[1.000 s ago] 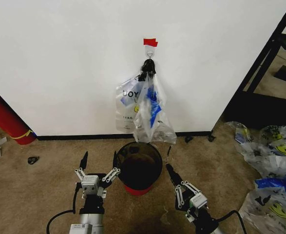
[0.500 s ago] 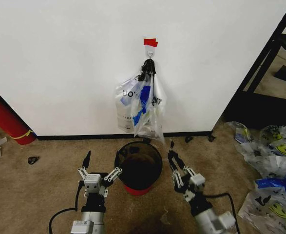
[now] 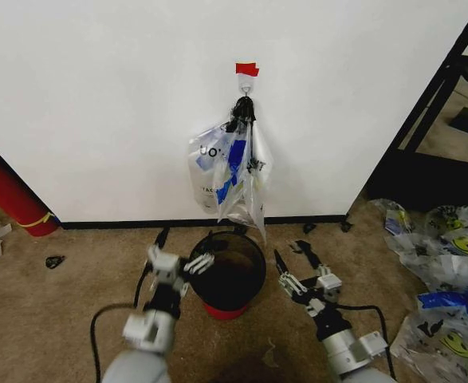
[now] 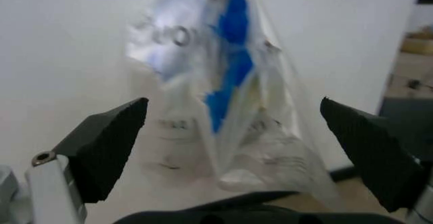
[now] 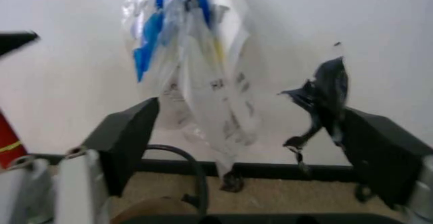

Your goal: Pick up the garbage bag from the wall and place it over the trash bin.

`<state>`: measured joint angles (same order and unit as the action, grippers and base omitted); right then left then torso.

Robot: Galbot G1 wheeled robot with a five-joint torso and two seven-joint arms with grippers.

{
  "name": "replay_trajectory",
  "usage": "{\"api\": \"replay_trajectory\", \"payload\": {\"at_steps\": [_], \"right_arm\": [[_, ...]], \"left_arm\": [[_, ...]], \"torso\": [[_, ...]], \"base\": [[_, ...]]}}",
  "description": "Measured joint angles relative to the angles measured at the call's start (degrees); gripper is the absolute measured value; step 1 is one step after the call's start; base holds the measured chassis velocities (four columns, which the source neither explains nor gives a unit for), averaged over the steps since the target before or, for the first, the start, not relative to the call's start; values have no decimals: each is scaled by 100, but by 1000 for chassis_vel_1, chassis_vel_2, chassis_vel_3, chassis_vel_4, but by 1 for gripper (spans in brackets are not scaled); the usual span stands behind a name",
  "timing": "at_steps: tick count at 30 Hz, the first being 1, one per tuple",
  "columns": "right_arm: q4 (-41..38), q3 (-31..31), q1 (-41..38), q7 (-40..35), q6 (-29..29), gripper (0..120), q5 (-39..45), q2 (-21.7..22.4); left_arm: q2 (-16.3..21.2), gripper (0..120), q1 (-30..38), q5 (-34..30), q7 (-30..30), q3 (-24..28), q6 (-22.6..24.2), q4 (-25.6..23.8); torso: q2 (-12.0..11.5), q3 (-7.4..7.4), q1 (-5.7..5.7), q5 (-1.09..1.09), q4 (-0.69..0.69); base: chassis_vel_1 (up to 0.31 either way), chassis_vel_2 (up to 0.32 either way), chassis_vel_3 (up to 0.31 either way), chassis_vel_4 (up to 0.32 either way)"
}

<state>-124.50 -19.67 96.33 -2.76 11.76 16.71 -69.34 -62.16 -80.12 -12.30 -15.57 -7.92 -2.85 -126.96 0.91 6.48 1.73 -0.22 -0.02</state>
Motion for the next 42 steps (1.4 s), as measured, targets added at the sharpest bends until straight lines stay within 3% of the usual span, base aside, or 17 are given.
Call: {"api": "replay_trajectory", "payload": {"at_steps": [2, 5, 13, 17, 21, 26, 29, 32, 42], "right_arm": [[-62, -183, 203, -4, 51, 98, -19, -155], [-138, -438, 464, -4, 166, 100, -23, -285], [-166, -625, 700, -5, 352, 100, -8, -396], [-151, -626, 733, -5, 386, 100, -8, -426], [-128, -623, 671, -6, 383, 100, 27, -404], [-141, -612, 646, -7, 364, 100, 60, -381], [-158, -574, 619, -8, 331, 100, 88, -354], [-158, -573, 603, -11, 314, 100, 121, -324], [-157, -577, 576, -28, 248, 100, 281, -269]], "left_arm": [[308, 100, 667, -412, -93, 507, 245, 286], [415, 100, 1745, -697, -188, 1100, 425, 791], [240, 97, 3025, -1061, -321, 1606, 574, 1526], [188, 94, 3165, -1079, -332, 1604, 566, 1695], [222, 77, 3098, -1118, -340, 1462, 532, 1747], [237, 68, 3073, -1115, -340, 1392, 510, 1798], [215, 52, 3072, -1112, -339, 1358, 478, 1940], [198, 47, 3053, -1105, -337, 1358, 465, 1996], [165, 48, 3087, -1074, -333, 1336, 429, 2140]], "torso": [[0, 0, 0, -3, -4], [0, 0, 0, -3, -8], [0, 0, 0, -1, -4], [0, 0, 0, 0, -5], [0, -1, 0, -1, -2], [0, -1, 0, -1, -2], [0, -1, 0, -1, -4], [0, -1, 0, -1, -3], [1, -1, 0, -1, -4]], "base": [[0, 0, 0, 0], [0, 0, 0, 0], [0, 0, 0, 0], [0, 0, 0, 0], [0, 0, 0, 0], [0, 0, 0, 0], [0, 0, 0, 0], [0, 0, 0, 0], [0, 0, 0, 0]]}}
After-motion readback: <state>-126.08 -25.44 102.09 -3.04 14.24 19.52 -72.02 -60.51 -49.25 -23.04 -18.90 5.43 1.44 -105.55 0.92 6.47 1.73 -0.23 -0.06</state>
